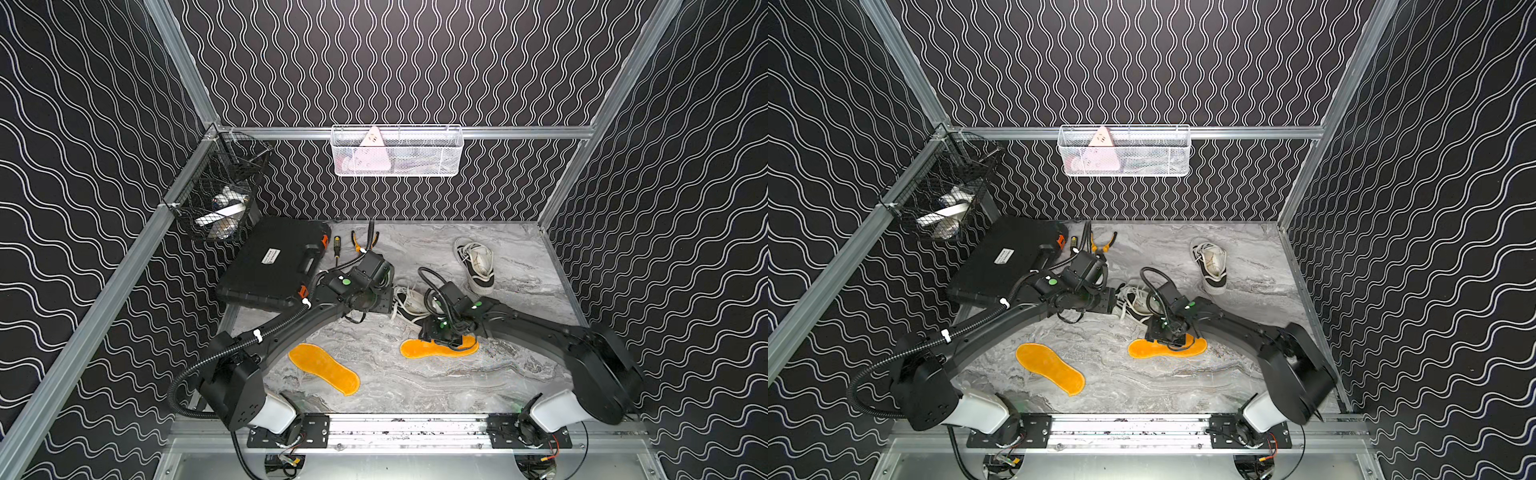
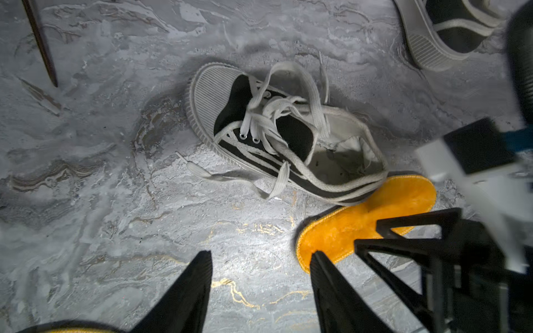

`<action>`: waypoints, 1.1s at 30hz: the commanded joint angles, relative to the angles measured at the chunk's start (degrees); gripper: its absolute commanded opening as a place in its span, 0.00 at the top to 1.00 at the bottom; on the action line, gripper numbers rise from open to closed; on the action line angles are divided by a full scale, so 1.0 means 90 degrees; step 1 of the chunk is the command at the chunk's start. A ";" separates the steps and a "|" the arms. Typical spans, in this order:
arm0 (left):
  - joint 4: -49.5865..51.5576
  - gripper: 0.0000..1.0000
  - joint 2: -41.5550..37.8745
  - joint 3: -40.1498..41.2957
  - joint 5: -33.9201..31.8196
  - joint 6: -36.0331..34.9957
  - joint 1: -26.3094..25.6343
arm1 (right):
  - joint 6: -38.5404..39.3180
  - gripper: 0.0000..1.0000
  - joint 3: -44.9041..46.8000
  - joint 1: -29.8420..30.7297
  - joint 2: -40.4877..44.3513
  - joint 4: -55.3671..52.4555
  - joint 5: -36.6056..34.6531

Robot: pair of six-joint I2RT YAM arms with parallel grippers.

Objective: Insert the insole into the shoe
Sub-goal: Move the insole to the center of the board, then pick up the insole from the center of the board.

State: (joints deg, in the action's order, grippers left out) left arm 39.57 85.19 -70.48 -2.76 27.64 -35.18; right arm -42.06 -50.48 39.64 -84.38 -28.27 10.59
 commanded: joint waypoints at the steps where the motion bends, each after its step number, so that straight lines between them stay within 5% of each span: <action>1: 0.0019 0.42 0.0037 0.0057 -0.0158 -0.0225 -0.0012 | -0.0548 0.45 0.0366 -0.0331 0.0450 -0.0612 -0.0400; 9: -0.0100 0.42 0.0139 0.0001 -0.0137 -0.0131 -0.0106 | -0.0989 0.49 0.1504 -0.1868 0.1596 -0.0785 -0.0569; 19: -0.0080 0.42 0.0169 -0.0063 -0.0222 -0.0129 -0.0281 | -0.0488 0.51 0.1460 -0.2363 0.0675 -0.0215 -0.0415; 25: 0.0058 0.43 0.0283 -0.0246 -0.0188 -0.0498 -0.0438 | -0.0089 0.74 0.1458 -0.2388 0.0446 0.0303 -0.0269; 33: 0.0789 0.40 0.0309 -0.1189 0.0259 -0.2348 -0.0549 | 0.1009 0.98 0.1097 -0.2400 0.0827 -0.0001 -0.0267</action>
State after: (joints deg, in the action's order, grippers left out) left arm 43.29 88.05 -78.13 -3.11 15.31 -40.10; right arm -38.59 -38.28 18.09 -78.85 -27.14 8.27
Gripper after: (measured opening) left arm 0.594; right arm 0.049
